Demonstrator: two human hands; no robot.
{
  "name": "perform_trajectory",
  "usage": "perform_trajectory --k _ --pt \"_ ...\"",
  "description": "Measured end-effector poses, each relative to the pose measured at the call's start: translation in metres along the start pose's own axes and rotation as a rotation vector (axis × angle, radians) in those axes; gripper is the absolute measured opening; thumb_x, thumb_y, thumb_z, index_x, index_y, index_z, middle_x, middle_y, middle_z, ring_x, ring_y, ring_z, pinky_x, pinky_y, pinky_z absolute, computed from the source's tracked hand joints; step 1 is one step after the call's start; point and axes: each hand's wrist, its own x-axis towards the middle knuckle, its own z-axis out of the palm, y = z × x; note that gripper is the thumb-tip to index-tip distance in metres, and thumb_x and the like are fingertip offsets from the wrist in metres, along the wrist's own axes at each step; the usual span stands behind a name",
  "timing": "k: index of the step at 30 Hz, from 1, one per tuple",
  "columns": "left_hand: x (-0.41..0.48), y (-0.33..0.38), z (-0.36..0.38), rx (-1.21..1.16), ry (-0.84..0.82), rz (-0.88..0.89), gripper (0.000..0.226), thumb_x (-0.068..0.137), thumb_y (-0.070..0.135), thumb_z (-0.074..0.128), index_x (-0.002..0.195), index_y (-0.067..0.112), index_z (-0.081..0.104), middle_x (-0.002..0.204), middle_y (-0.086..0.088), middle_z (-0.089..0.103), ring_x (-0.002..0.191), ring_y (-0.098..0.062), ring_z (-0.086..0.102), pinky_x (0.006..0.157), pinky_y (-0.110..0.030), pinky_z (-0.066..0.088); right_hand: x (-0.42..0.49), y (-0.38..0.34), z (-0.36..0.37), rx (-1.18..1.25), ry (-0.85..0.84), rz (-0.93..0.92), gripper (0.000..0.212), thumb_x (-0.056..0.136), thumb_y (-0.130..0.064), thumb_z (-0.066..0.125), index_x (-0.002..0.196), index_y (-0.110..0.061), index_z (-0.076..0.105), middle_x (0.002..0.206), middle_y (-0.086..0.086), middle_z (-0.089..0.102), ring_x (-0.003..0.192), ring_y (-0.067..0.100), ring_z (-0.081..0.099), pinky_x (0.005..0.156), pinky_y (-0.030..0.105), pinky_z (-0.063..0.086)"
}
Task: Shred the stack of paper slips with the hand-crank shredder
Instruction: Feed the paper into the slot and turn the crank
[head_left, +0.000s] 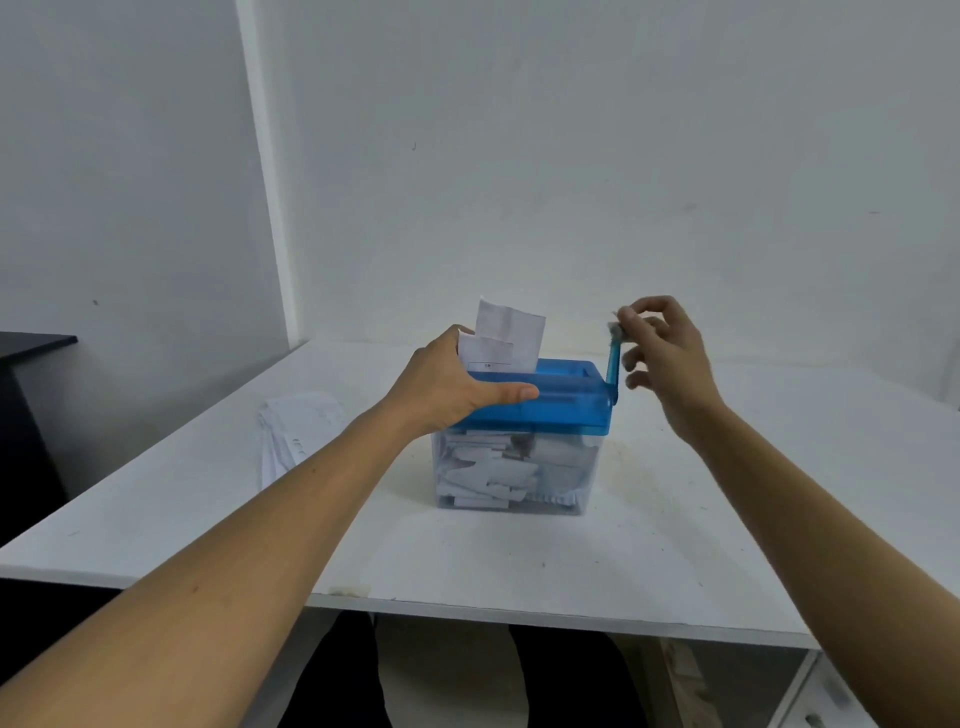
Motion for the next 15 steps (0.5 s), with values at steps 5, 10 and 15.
perform_trajectory --k 5,10,15 --pt "0.0 -0.001 0.002 0.018 0.01 0.002 0.093 0.048 0.071 0.077 0.124 0.024 0.049 0.116 0.008 0.059 0.103 -0.012 0.058 0.07 -0.017 0.047 0.007 0.027 0.021 -0.003 0.1 0.123 0.031 0.102 -0.038 0.054 0.105 -0.008 0.057 0.093 0.001 0.066 0.073 0.013 0.061 0.056 0.021 0.053" --pt "-0.002 -0.003 0.001 0.045 0.024 0.001 0.084 0.057 0.068 0.081 0.122 0.025 0.049 0.115 0.008 0.059 0.104 -0.013 0.058 0.079 -0.025 0.053 -0.01 0.063 0.027 -0.032 0.07 0.318 0.031 0.103 -0.038 0.052 0.095 -0.008 0.056 0.098 0.019 0.066 0.083 0.024 0.063 0.076 0.045 0.062" --pt "-0.001 -0.004 0.002 0.07 0.037 0.007 0.081 0.061 0.066 0.082 0.122 0.025 0.049 0.116 0.008 0.058 0.105 -0.014 0.058 0.081 -0.026 0.052 -0.043 0.071 0.021 -0.16 -0.032 0.389 0.034 0.106 -0.033 0.044 0.1 -0.004 0.061 0.079 0.011 0.056 0.064 0.017 0.048 0.059 0.029 0.048"
